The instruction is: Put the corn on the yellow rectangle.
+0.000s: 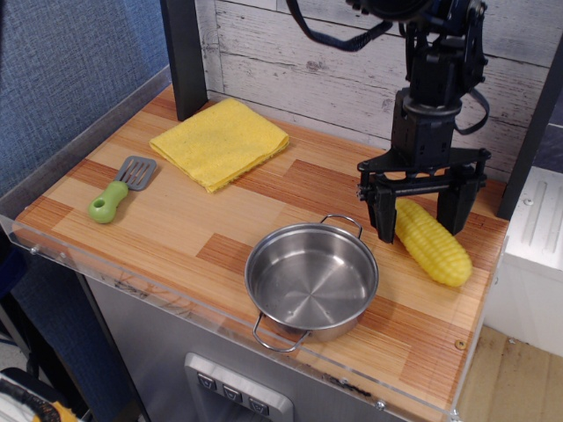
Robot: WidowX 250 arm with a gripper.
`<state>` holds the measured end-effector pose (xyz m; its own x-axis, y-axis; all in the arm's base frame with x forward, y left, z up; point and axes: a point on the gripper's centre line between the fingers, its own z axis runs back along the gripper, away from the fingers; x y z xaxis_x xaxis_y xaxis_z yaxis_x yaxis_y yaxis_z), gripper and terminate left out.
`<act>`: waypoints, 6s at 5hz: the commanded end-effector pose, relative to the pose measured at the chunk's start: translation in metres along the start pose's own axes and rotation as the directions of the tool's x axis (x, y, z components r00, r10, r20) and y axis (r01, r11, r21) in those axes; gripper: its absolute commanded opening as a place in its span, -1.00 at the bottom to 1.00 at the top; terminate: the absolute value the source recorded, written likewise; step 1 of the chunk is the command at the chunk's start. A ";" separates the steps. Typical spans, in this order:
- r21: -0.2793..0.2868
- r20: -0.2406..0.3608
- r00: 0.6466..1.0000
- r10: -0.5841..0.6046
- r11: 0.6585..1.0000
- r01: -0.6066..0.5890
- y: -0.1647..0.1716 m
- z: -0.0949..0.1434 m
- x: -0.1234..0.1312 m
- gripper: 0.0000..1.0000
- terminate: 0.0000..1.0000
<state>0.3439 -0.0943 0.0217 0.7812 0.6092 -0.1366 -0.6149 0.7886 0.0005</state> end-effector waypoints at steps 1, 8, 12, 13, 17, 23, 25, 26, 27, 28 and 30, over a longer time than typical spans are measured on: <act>-0.002 0.038 0.996 -0.085 0.996 0.085 -0.008 -0.001 -0.001 1.00 -1.00; -0.003 0.251 0.741 -0.623 0.765 0.644 -0.012 0.081 0.012 -1.00 -1.00; 0.074 0.345 0.604 -0.718 0.663 0.745 0.056 0.147 0.046 -1.00 -1.00; 0.076 0.360 0.615 -0.701 0.679 0.730 0.076 0.148 0.068 -1.00 -1.00; 0.074 0.340 0.672 -0.658 0.731 0.678 0.162 0.113 0.134 -1.00 -1.00; 0.064 0.345 0.641 -0.686 0.698 0.713 0.157 0.047 0.156 1.00 -1.00; 0.069 0.347 0.630 -0.695 0.688 0.722 0.154 0.055 0.156 1.00 -1.00; 0.103 0.380 0.595 -0.708 0.671 0.734 0.151 0.075 0.154 1.00 -1.00; 0.127 0.402 0.532 -0.746 0.620 0.774 0.142 0.113 0.150 1.00 -1.00; 0.157 0.428 0.457 -0.780 0.562 0.812 0.128 0.147 0.141 1.00 -1.00; 0.217 0.393 0.385 -0.835 0.491 0.844 0.118 0.156 0.121 1.00 -1.00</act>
<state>0.3808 0.0903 0.1282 0.8778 -0.3869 0.2823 0.3885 0.9199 0.0526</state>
